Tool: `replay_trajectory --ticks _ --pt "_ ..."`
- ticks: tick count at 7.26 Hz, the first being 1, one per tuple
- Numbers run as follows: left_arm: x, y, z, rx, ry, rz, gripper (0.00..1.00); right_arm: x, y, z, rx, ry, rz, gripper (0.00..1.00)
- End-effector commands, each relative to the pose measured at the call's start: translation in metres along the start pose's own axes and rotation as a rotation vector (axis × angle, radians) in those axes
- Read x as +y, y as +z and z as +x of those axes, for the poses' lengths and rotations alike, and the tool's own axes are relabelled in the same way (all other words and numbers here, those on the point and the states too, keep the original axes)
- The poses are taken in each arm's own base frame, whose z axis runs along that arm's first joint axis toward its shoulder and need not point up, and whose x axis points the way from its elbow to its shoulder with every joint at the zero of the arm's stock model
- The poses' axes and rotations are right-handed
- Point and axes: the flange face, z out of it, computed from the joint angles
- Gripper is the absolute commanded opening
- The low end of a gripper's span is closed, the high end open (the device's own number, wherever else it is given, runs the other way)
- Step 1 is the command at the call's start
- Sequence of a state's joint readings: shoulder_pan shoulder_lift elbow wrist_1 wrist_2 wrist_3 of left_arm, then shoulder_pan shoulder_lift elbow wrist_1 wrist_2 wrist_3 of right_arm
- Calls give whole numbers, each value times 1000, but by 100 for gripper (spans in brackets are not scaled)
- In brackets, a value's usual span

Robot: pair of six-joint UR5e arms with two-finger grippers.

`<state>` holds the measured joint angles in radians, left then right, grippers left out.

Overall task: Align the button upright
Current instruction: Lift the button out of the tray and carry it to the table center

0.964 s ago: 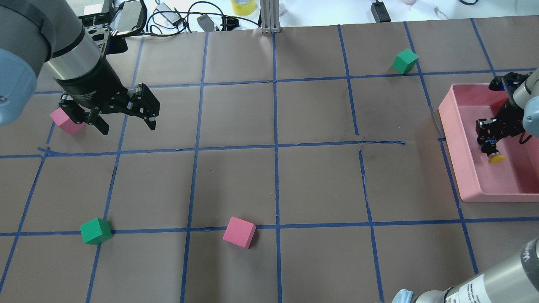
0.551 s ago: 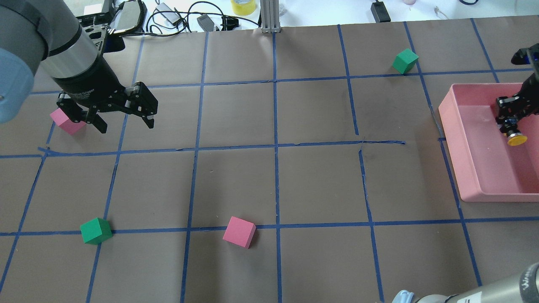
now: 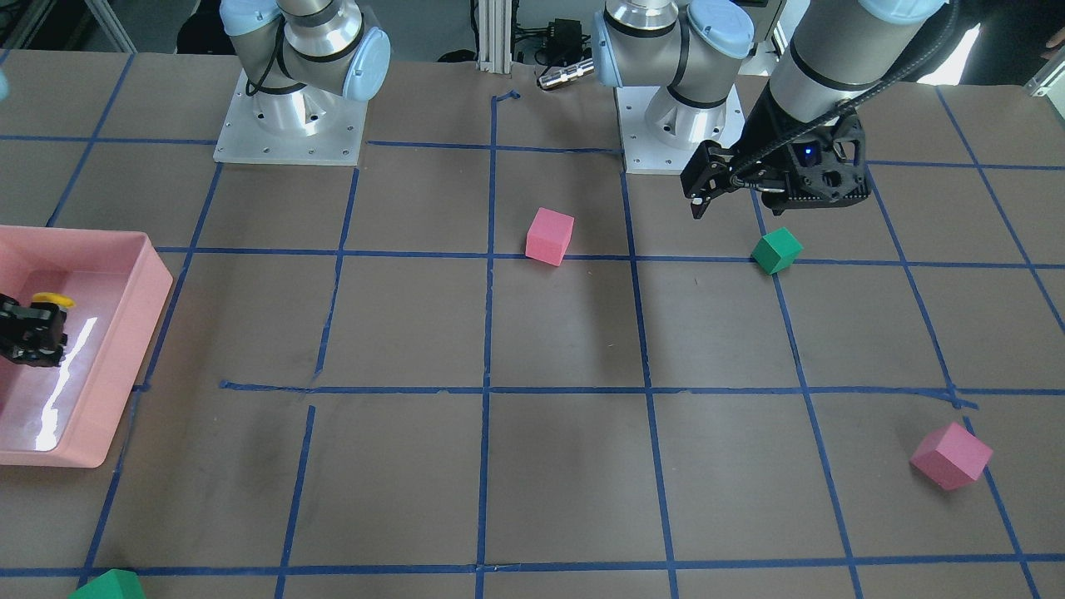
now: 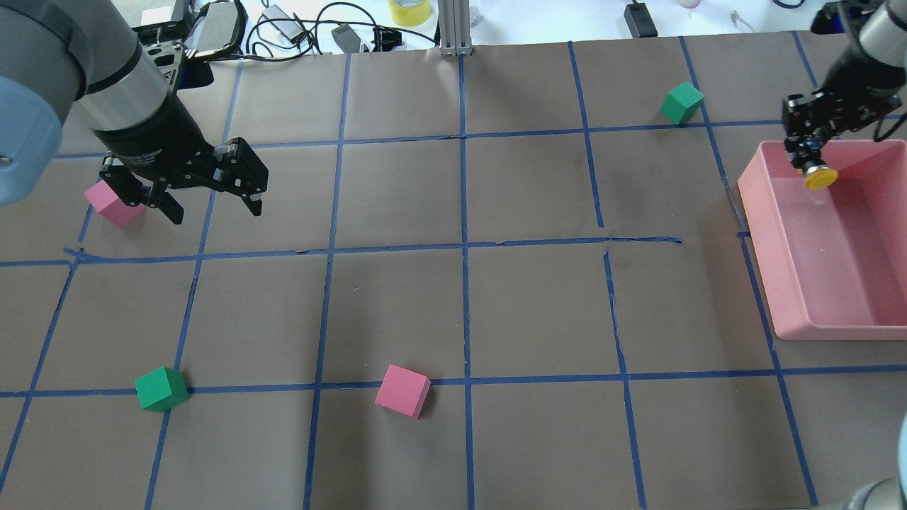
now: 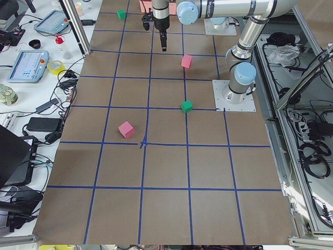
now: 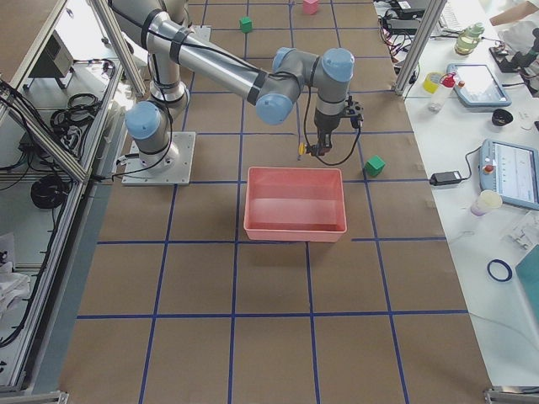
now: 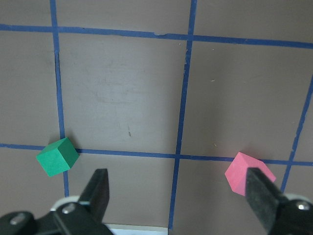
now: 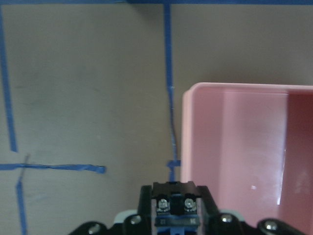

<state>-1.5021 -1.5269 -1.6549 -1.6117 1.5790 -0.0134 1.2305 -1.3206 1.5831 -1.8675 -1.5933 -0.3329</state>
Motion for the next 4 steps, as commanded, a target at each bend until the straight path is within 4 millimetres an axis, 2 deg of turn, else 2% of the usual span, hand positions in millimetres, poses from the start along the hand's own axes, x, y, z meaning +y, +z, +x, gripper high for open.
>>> replay_trajectory --ticks 1,2,3,4 --pt "-1 1 -2 -4 -2 -2 100 -2 -4 -141 -21 25 7 0" --pt "-2 -1 -4 -5 1 3 100 5 -5 -207 -26 44 36 0" --pt "-3 2 -2 -4 34 6 100 15 10 -280 -34 8 41 0" --pt "-2 1 -2 -4 42 7 100 28 25 -339 -48 -9 58 0"
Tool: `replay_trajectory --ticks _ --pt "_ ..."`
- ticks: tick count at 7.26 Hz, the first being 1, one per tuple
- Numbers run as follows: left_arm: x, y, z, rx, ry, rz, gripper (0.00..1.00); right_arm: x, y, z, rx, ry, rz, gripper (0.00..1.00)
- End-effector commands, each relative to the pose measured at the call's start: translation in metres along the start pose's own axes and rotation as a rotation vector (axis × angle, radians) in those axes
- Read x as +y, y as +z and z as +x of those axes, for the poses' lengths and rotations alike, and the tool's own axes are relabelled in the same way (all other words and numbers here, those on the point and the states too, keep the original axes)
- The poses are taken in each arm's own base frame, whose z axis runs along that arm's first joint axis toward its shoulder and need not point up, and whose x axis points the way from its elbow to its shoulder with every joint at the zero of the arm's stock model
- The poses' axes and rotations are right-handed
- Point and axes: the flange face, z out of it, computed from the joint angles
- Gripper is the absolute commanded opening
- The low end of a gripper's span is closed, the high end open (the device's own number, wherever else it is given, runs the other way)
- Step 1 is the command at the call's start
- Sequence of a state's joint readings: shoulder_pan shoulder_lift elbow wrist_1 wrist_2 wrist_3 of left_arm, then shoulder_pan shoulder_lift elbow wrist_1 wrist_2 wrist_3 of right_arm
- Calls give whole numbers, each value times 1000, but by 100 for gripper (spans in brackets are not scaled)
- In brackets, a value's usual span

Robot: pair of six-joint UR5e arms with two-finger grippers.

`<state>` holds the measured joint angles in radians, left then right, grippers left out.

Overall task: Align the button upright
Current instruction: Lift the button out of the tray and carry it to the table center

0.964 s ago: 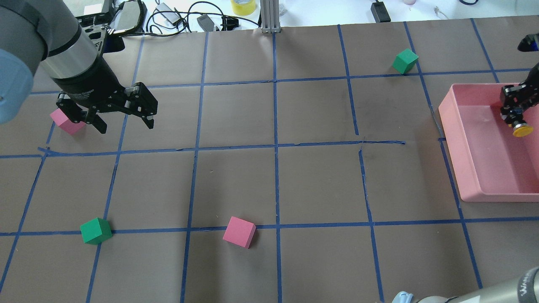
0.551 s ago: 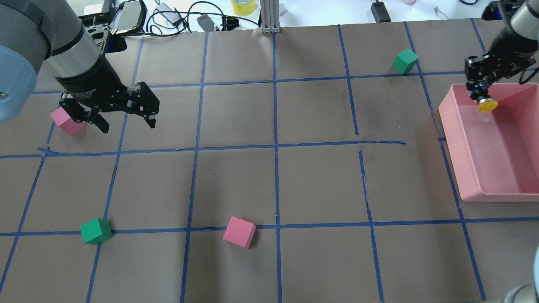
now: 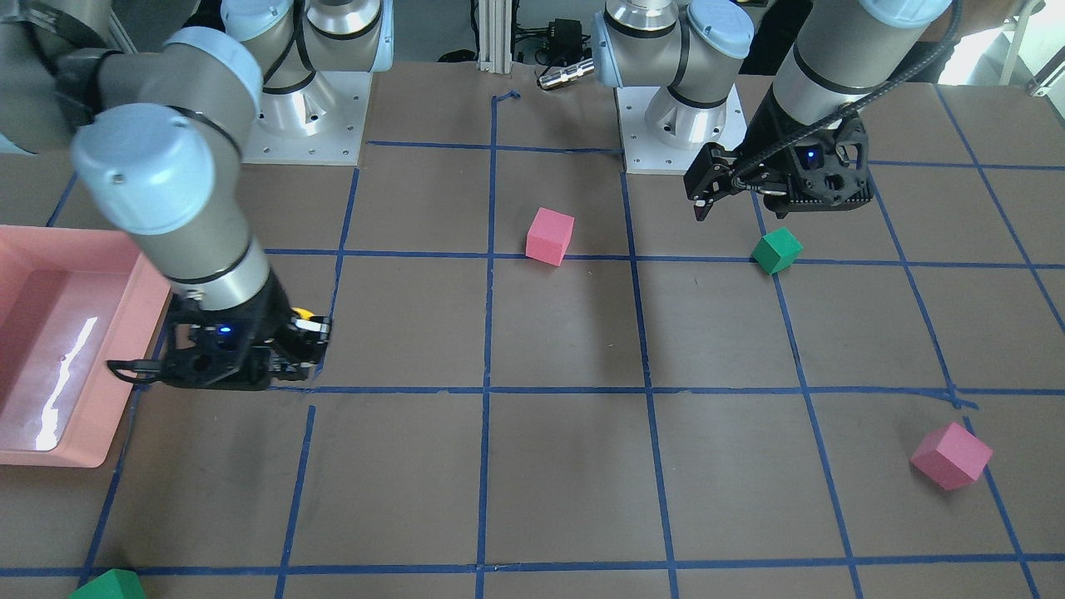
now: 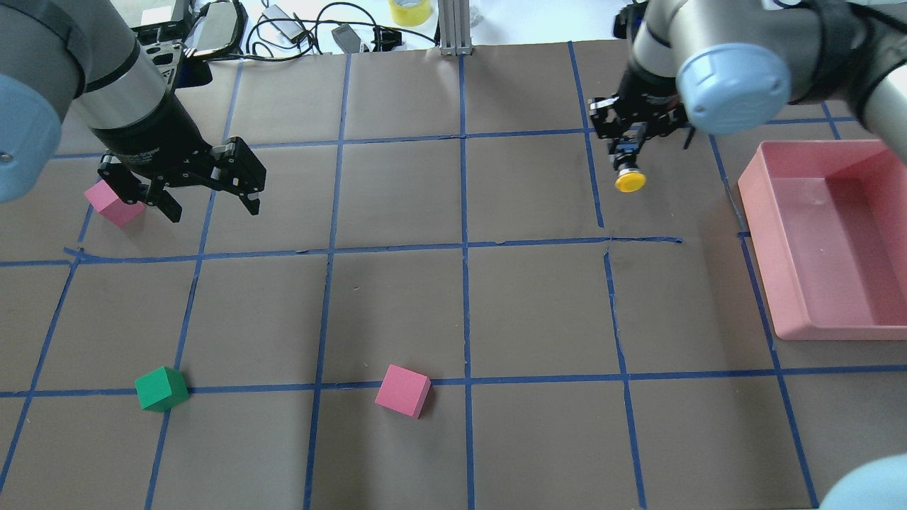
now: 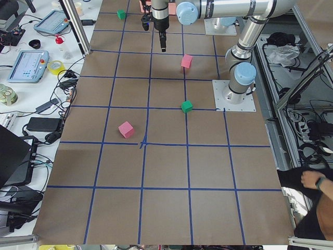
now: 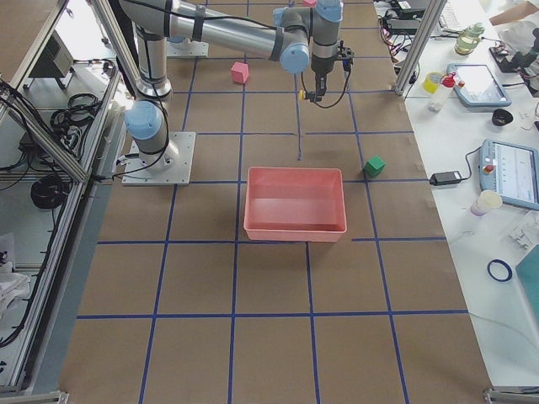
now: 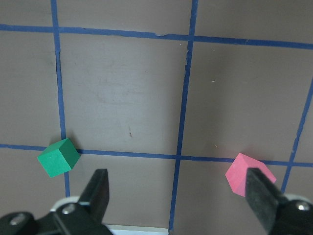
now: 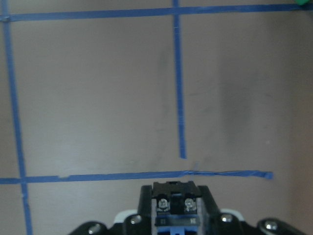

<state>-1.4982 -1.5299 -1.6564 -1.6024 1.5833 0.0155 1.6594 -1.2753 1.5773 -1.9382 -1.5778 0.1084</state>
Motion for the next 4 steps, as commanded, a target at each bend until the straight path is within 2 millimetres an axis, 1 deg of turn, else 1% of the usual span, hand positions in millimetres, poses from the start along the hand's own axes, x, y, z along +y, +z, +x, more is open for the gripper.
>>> replay_trajectory --ticks 1,2,3,4 --pt "0 0 0 -3 17 1 100 32 32 -125 -68 -62 27 0" --pt "0 1 1 -4 17 0 100 42 47 -150 -87 -54 8 0" --pt "2 0 1 -3 16 6 100 49 67 -171 -93 -84 14 0" --pt "2 -5 1 -2 9 19 100 46 90 -179 -92 -95 13 0"
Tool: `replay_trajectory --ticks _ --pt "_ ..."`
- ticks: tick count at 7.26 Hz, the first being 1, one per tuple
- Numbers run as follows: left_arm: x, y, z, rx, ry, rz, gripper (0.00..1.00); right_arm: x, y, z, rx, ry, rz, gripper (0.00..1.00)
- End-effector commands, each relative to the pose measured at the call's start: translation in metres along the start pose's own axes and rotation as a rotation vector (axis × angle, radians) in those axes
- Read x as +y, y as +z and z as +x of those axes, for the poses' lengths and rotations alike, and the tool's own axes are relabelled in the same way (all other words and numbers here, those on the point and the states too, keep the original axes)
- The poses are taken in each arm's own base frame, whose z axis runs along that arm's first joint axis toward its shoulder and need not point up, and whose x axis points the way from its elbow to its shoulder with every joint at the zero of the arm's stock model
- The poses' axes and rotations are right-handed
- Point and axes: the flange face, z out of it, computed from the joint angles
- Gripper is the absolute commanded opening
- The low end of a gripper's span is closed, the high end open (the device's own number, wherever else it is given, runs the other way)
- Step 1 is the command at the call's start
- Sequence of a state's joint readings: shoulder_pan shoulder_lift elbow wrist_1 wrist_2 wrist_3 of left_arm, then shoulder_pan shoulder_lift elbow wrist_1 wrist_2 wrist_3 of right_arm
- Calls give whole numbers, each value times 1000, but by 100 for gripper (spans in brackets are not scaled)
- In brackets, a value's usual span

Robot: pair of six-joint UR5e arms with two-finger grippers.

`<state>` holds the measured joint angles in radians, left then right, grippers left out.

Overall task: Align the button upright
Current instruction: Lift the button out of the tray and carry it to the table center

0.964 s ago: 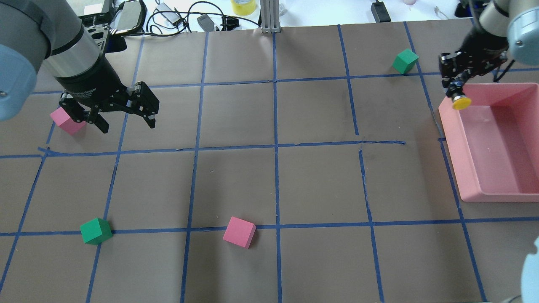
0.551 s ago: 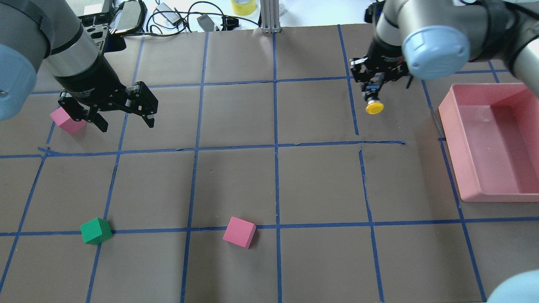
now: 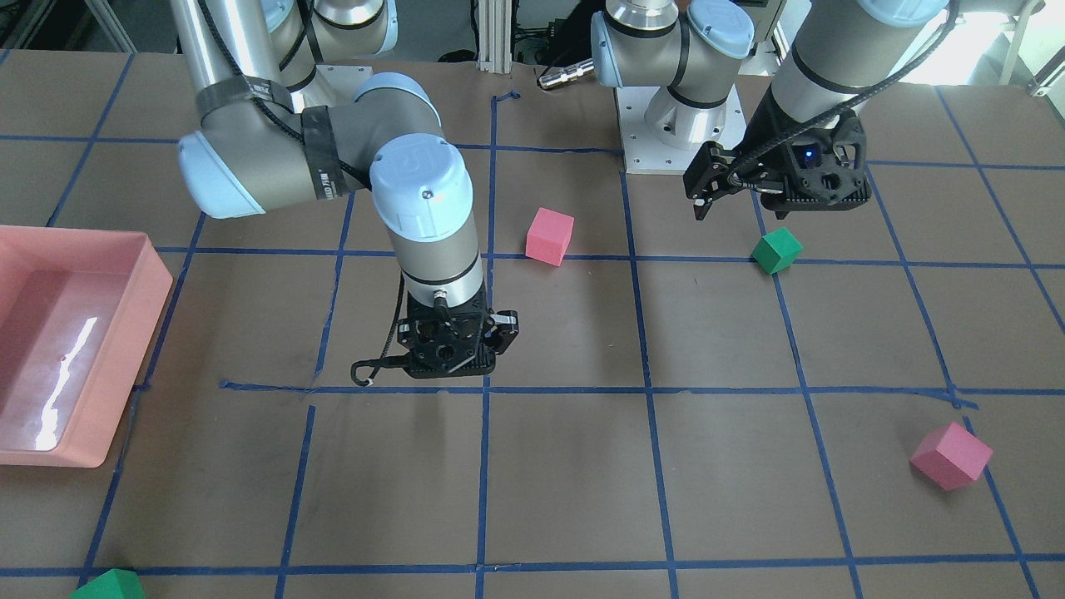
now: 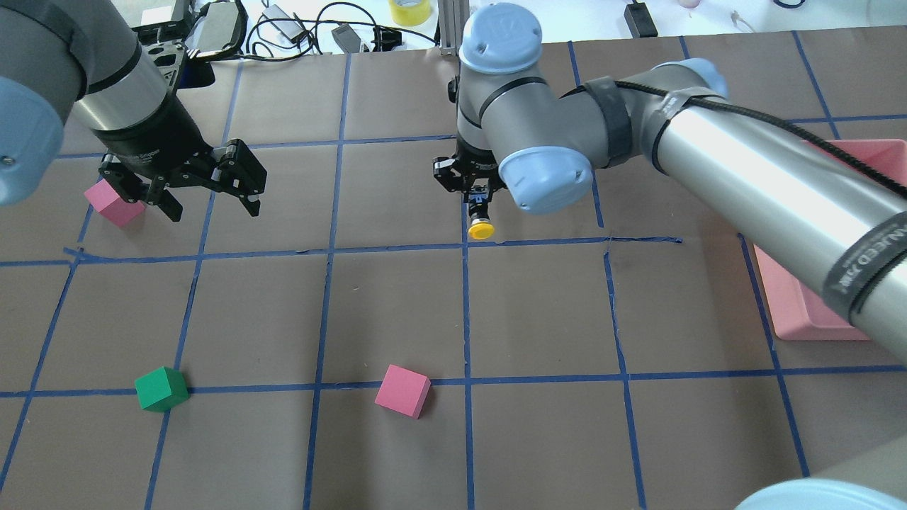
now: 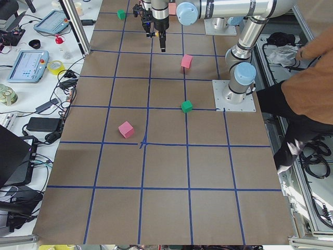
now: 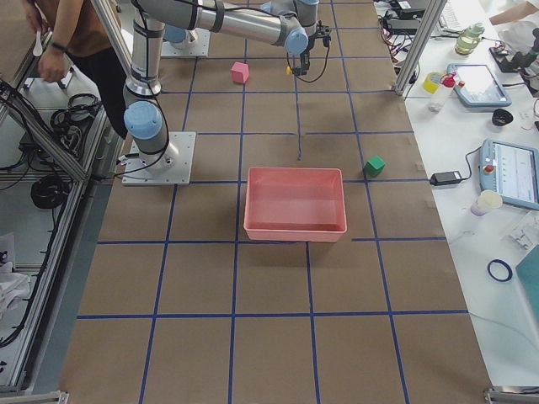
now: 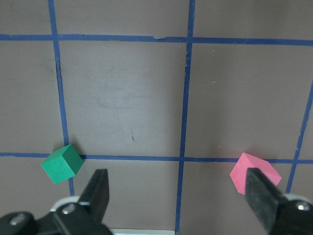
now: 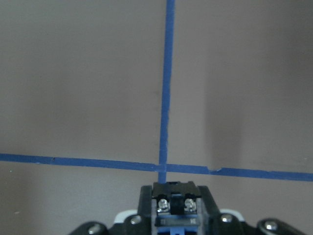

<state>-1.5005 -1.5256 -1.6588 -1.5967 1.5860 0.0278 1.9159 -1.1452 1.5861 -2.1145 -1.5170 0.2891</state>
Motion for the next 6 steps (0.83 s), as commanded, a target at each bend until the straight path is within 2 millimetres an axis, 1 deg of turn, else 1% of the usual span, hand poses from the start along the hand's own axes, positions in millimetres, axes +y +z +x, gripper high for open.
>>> replay_trajectory --ticks 1,2,3,4,5,6 --pt "5 -5 2 2 7 12 100 -1 43 -17 -3 -20 9 0" --pt "6 -3 6 7 9 9 100 -2 58 -17 4 -17 -3 0" --pt "12 -6 8 12 -1 17 100 1 69 -21 9 -21 -15 0" --pt "27 -2 9 12 -2 14 100 0 70 -24 2 -25 -4 0" --pt "44 7 10 6 3 2 100 6 73 -29 1 -34 -10 0" --pt "52 13 11 9 3 -8 100 8 77 -31 -2 -39 -1 0"
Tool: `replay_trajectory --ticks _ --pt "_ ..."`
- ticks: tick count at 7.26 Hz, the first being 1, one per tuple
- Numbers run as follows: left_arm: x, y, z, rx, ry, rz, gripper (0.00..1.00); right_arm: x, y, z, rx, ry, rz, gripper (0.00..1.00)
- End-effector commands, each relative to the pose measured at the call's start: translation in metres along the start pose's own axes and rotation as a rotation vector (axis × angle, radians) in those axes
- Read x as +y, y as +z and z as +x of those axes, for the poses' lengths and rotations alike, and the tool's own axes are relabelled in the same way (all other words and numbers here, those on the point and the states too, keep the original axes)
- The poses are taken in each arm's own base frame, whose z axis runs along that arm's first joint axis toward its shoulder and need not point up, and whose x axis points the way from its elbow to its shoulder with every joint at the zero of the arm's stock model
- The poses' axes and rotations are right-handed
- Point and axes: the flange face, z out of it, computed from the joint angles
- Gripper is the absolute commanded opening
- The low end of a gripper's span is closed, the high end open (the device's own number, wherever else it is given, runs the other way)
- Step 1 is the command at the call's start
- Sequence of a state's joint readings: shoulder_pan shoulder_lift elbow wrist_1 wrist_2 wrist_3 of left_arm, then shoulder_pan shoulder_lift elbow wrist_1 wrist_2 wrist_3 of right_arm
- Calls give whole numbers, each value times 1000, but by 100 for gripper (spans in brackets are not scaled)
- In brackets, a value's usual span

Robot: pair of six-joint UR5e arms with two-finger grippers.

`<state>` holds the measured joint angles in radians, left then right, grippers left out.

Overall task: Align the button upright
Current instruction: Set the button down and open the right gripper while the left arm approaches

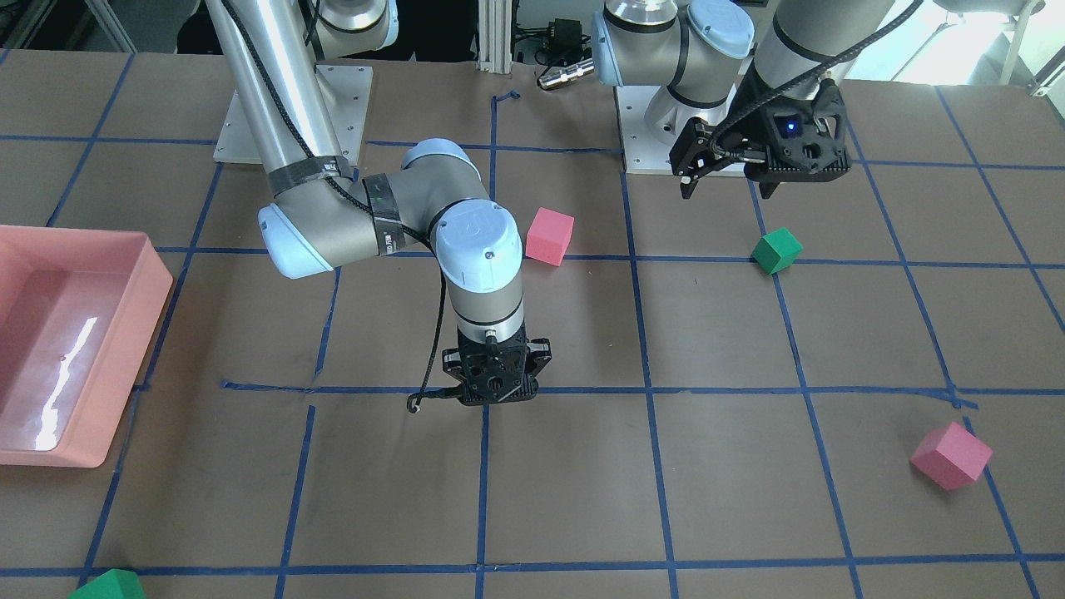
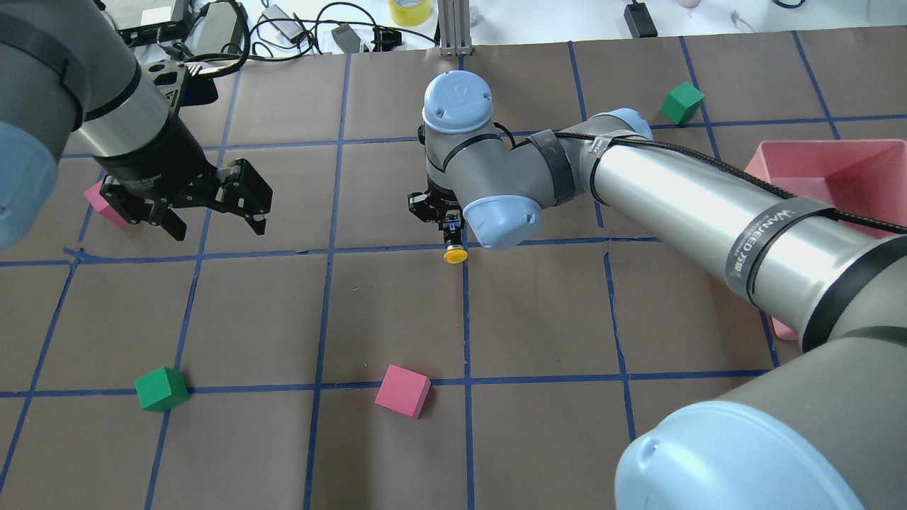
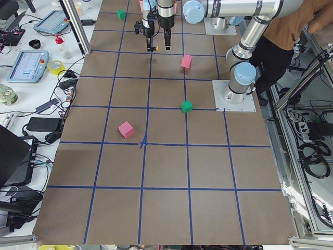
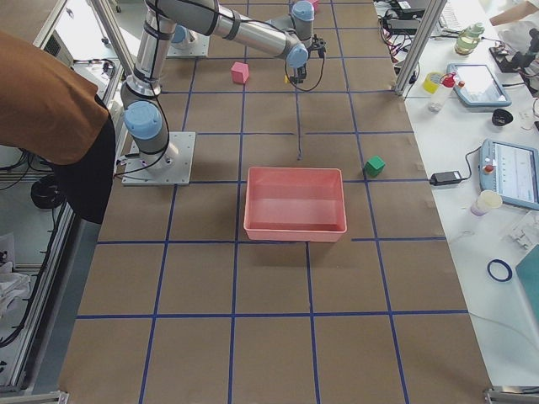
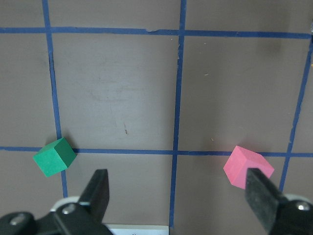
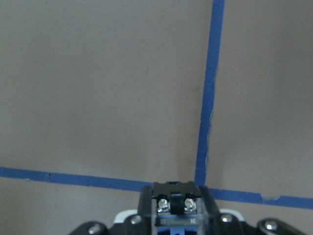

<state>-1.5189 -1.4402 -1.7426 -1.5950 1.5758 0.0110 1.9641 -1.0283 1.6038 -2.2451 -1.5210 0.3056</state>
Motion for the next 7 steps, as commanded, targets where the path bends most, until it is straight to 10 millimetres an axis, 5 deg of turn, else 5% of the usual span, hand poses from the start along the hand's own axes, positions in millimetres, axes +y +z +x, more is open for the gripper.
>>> replay_trajectory --ticks 1,4,5,6,7 --pt "25 14 3 3 3 -11 100 6 13 -2 -2 -7 2 0" --pt "46 30 23 0 28 0 100 14 24 1 8 -8 -10 5" --pt "50 46 34 -1 56 24 100 14 25 1 7 -8 -12 23" --pt "55 63 38 1 71 53 100 18 29 2 3 -6 -23 55" --pt "58 71 39 3 74 56 100 21 31 3 7 -6 -28 56"
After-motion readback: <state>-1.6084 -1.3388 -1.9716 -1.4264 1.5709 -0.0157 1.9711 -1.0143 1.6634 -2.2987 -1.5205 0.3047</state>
